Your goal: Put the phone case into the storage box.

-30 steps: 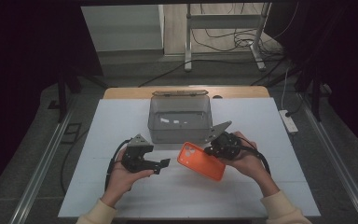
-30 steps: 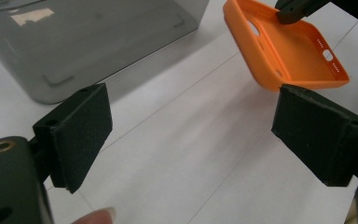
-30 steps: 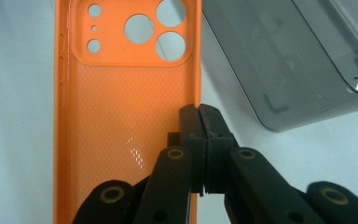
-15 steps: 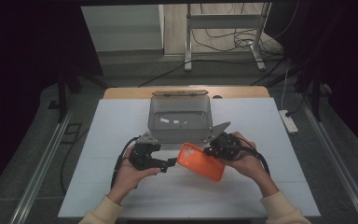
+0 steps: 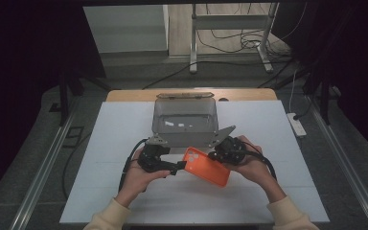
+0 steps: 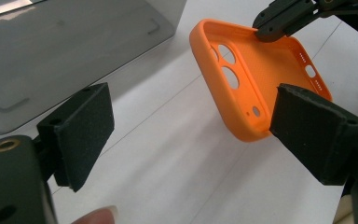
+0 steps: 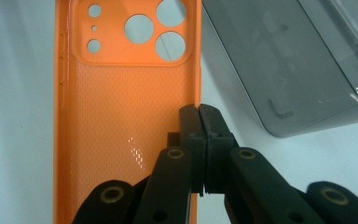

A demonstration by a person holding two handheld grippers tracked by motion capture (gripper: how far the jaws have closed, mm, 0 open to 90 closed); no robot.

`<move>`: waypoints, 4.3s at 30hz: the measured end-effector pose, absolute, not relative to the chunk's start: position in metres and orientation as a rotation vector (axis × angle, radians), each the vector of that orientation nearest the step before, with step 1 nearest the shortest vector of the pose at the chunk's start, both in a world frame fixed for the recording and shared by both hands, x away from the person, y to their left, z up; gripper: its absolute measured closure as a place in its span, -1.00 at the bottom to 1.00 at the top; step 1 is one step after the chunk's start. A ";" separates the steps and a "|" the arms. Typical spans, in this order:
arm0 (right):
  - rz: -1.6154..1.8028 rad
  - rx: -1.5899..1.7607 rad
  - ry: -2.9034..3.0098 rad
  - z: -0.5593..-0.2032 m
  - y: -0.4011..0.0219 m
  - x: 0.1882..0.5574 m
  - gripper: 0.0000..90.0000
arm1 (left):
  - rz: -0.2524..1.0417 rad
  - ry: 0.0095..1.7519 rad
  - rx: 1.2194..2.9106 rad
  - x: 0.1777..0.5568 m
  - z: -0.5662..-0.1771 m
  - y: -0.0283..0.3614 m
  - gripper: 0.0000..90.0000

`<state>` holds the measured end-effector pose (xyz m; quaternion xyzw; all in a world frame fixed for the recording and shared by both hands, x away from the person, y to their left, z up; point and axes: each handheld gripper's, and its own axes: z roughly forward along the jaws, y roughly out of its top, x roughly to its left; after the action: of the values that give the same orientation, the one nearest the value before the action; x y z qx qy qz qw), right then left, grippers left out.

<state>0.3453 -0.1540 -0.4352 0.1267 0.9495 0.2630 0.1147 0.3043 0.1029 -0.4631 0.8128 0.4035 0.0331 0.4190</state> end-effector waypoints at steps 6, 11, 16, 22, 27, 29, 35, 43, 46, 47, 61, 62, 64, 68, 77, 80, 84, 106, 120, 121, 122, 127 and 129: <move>0.770 0.368 2.783 -0.435 -0.154 0.345 0.98 | 0.072 1.006 2.042 0.307 -0.463 0.099 -0.69; 0.766 0.366 2.785 -0.436 -0.152 0.344 0.98 | 0.061 0.998 2.051 0.309 -0.464 0.093 -0.68; 0.769 0.361 2.789 -0.436 -0.151 0.344 0.98 | 0.048 0.991 2.060 0.311 -0.464 0.089 -0.66; 0.771 0.362 2.785 -0.437 -0.151 0.344 0.98 | 0.038 0.993 2.060 0.314 -0.465 0.086 -0.66; 0.773 0.352 2.785 -0.437 -0.150 0.343 0.98 | 0.032 0.999 2.059 0.317 -0.465 0.084 -0.66; 0.765 0.352 2.783 -0.436 -0.150 0.343 0.98 | 0.031 1.000 2.061 0.318 -0.466 0.083 -0.66; 0.767 0.348 2.783 -0.437 -0.150 0.344 0.98 | 0.013 1.002 2.066 0.320 -0.468 0.080 -0.62; 0.770 0.343 2.780 -0.437 -0.150 0.343 0.98 | -0.012 0.998 2.057 0.323 -0.469 0.079 -0.40; 0.772 0.342 2.776 -0.437 -0.150 0.343 0.98 | -0.030 0.993 2.060 0.324 -0.470 0.081 -0.26; 0.772 0.342 2.774 -0.437 -0.150 0.343 0.98 | -0.032 0.993 2.058 0.324 -0.470 0.081 -0.23; 0.785 0.311 2.735 -0.432 -0.149 0.338 0.97 | -0.087 0.958 2.011 0.325 -0.469 0.089 0.52; 0.791 0.312 2.730 -0.432 -0.149 0.338 0.97 | -0.081 0.963 2.006 0.325 -0.468 0.089 0.58; 0.805 0.308 2.730 -0.431 -0.149 0.338 0.97 | -0.071 0.966 2.003 0.325 -0.468 0.091 0.63; 0.805 0.304 2.724 -0.429 -0.148 0.336 0.97 | -0.052 0.967 1.986 0.323 -0.467 0.091 0.69; 0.819 0.306 2.715 -0.430 -0.147 0.336 0.95 | -0.016 0.967 1.961 0.322 -0.466 0.093 0.77; 0.818 0.309 2.716 -0.430 -0.147 0.336 0.94 | -0.005 0.965 1.960 0.321 -0.465 0.093 0.79; 0.822 0.310 2.717 -0.430 -0.147 0.336 0.94 | 0.006 0.963 1.954 0.321 -0.465 0.093 0.79; 0.995 0.352 2.678 -0.423 -0.152 0.336 0.22 | 0.060 0.973 1.905 0.319 -0.461 0.103 0.80; 1.188 0.512 2.636 -0.418 -0.174 0.348 -0.44 | 0.071 0.960 1.877 0.319 -0.458 0.114 0.80; 1.196 0.519 2.639 -0.418 -0.175 0.349 -0.47 | 0.071 0.957 1.876 0.319 -0.458 0.114 0.80; 1.199 0.529 2.640 -0.418 -0.176 0.350 -0.49 | 0.072 0.956 1.876 0.319 -0.458 0.114 0.80; 1.239 0.580 2.648 -0.422 -0.180 0.355 -0.59 | 0.079 0.946 1.875 0.318 -0.457 0.116 0.80; 1.251 0.591 2.656 -0.422 -0.180 0.355 -0.61 | 0.085 0.944 1.874 0.318 -0.457 0.117 0.80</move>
<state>0.3549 -0.1800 -0.4219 0.1968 0.8845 0.4166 0.0733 0.3177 0.1171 -0.4567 0.7739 0.3900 0.0350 0.4977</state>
